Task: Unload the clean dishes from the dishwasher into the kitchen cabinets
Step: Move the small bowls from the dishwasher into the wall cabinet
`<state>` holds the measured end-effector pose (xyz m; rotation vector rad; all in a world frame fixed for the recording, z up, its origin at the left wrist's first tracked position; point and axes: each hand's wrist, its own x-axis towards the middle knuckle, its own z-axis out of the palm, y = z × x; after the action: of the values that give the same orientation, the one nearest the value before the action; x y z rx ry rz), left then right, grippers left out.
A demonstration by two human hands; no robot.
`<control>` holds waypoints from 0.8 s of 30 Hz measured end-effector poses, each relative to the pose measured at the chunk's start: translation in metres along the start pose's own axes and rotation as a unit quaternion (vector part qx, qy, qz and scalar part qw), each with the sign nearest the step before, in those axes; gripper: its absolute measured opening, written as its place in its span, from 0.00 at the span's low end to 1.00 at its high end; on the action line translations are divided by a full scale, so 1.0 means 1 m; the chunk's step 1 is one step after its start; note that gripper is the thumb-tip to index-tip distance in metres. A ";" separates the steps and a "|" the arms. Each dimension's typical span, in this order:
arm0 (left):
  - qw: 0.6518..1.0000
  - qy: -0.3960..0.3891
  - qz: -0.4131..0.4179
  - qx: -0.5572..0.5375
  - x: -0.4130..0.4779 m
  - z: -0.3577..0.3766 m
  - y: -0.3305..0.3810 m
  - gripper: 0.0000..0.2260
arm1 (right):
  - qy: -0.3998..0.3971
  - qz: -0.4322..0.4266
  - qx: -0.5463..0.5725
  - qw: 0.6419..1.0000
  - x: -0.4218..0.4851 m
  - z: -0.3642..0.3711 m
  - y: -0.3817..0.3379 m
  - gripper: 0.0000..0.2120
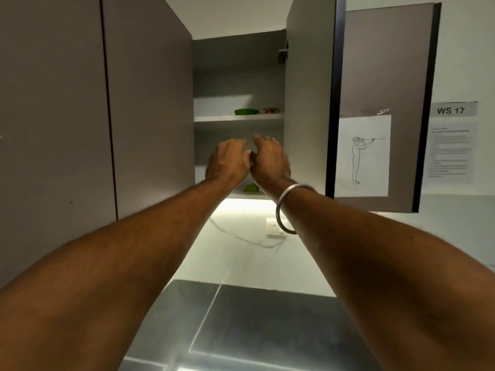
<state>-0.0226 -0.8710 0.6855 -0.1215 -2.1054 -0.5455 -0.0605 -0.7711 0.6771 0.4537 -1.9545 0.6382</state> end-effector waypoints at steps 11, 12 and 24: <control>0.994 -0.066 -0.053 -0.071 -0.159 -0.013 0.018 0.17 | -0.053 0.104 0.057 0.991 -0.161 -0.073 -0.016 0.18; 0.993 -0.077 -0.050 -0.079 -0.172 -0.011 0.021 0.17 | -0.063 0.112 0.054 0.990 -0.174 -0.080 -0.016 0.20; 0.972 -0.164 -0.017 -0.166 -0.303 0.057 0.139 0.15 | -0.056 0.251 0.011 0.966 -0.313 -0.195 0.090 0.20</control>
<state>0.1457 -0.6851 0.4580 -0.3903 -2.3192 -0.9520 0.1629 -0.5676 0.4476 -0.0032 -2.1878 0.9701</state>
